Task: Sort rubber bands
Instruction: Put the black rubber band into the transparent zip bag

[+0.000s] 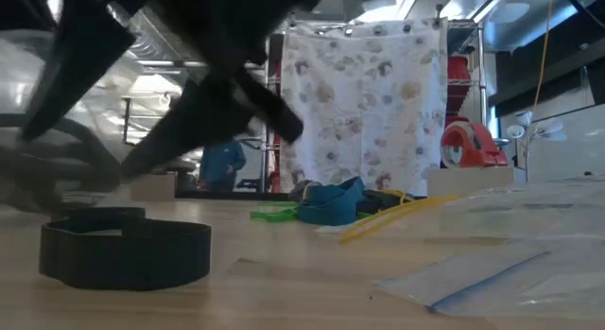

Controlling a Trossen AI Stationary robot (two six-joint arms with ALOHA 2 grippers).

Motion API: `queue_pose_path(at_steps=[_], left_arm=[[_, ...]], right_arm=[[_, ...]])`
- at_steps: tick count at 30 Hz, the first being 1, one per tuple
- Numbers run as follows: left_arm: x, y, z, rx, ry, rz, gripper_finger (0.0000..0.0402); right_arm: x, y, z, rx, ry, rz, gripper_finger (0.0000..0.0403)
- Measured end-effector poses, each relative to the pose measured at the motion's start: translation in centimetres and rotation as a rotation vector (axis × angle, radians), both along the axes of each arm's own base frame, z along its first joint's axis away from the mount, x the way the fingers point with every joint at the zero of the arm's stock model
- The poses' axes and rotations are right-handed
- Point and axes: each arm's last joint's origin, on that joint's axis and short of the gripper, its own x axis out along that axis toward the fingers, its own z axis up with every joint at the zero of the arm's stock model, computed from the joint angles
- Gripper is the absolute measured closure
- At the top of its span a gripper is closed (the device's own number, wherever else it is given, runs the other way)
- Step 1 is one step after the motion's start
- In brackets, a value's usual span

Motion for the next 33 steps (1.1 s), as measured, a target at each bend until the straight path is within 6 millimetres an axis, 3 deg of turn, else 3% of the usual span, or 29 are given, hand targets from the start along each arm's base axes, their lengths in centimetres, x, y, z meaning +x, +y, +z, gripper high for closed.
queue_pose_path(at_steps=[9, 25, 29, 33], left_arm=[[-1.4, -1.3, 0.0, -0.004, -0.003, -0.083, 0.0402], [-2.1, -2.1, 0.0, 0.030, 0.020, -0.194, 0.0401], [-2.1, -2.1, 0.0, 0.049, 0.032, -0.216, 0.0402], [-2.1, -2.1, 0.0, 0.068, 0.044, -0.240, 0.0401]], right_arm=[[0.2, 1.6, -3.2, -0.008, -0.022, -0.019, 0.0180], [0.3, 2.2, -5.6, -0.174, -0.042, 0.035, 0.0183], [0.2, 2.1, -5.8, -0.195, -0.028, 0.032, 0.0214], [0.0, 1.9, -6.0, -0.215, -0.010, 0.023, 0.0278]])
